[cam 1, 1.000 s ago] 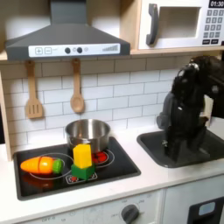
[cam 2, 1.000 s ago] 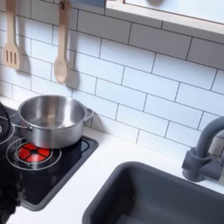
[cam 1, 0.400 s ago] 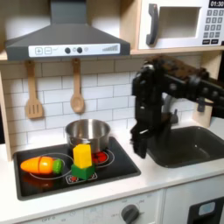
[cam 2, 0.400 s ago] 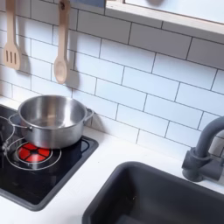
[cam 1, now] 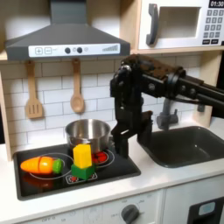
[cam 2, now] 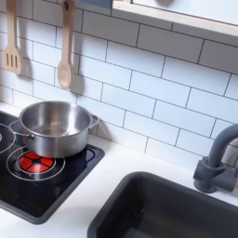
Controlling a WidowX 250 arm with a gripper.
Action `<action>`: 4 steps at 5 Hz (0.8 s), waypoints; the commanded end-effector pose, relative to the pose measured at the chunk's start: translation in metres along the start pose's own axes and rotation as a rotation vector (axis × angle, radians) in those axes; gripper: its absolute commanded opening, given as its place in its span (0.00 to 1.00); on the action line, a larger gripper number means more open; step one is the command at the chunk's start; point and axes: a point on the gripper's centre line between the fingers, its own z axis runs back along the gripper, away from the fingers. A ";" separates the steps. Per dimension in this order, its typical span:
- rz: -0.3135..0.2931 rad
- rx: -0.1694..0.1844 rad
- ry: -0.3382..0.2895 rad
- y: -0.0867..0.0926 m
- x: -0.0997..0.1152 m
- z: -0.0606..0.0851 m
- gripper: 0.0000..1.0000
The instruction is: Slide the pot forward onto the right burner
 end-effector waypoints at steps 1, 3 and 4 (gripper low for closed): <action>0.027 0.041 -0.002 0.021 0.017 0.000 1.00; 0.053 0.042 0.003 0.033 0.035 -0.005 1.00; 0.044 0.034 0.009 0.033 0.042 -0.006 1.00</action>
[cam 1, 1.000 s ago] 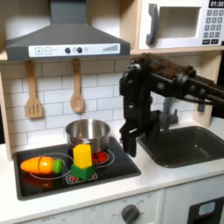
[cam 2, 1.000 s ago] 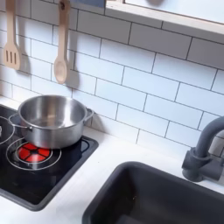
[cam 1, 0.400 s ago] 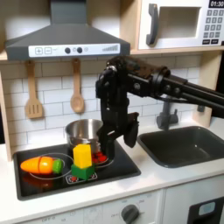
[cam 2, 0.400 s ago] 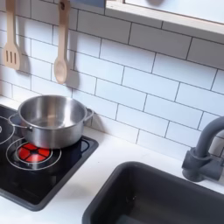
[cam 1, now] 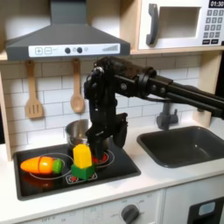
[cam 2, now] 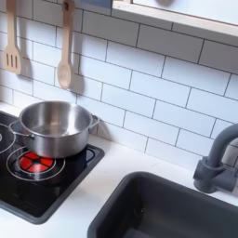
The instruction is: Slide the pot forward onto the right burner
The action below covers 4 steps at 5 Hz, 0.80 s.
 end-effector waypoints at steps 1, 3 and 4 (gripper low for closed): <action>-0.002 -0.005 0.009 0.003 0.014 -0.005 1.00; 0.014 -0.002 0.029 0.009 0.029 -0.014 1.00; 0.035 0.015 0.036 0.014 0.038 -0.018 1.00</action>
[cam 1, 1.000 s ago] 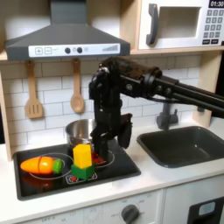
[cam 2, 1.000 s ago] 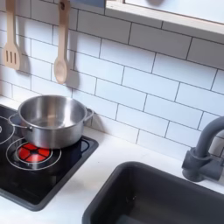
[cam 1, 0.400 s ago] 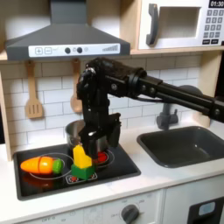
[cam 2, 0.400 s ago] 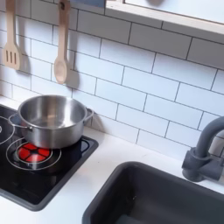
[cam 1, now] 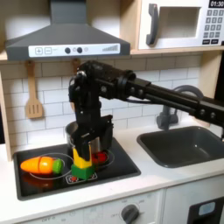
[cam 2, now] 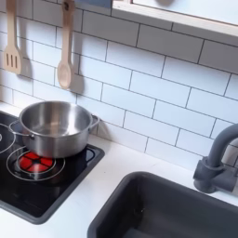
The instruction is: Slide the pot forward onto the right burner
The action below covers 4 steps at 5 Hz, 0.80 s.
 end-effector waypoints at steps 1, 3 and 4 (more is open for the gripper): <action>0.032 0.019 0.012 0.010 0.017 -0.008 1.00; 0.048 0.023 0.011 0.010 0.023 -0.011 1.00; 0.046 0.022 0.016 0.004 0.023 -0.012 1.00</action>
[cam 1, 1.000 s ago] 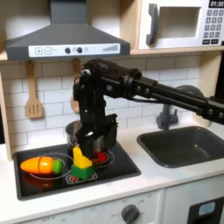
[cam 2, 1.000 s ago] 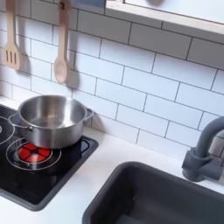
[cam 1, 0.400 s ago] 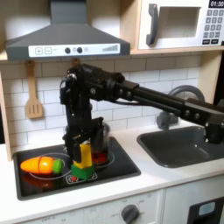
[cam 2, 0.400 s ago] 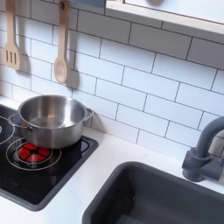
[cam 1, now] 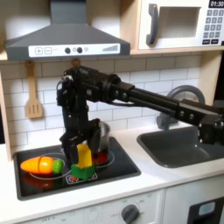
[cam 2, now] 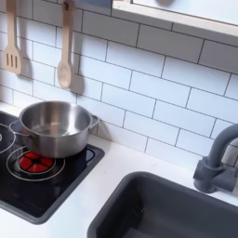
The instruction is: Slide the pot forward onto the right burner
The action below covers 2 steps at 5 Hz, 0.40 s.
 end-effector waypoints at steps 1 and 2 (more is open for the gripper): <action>0.006 -0.004 -0.004 -0.006 0.001 0.000 1.00; -0.011 -0.007 0.000 -0.015 0.004 -0.002 1.00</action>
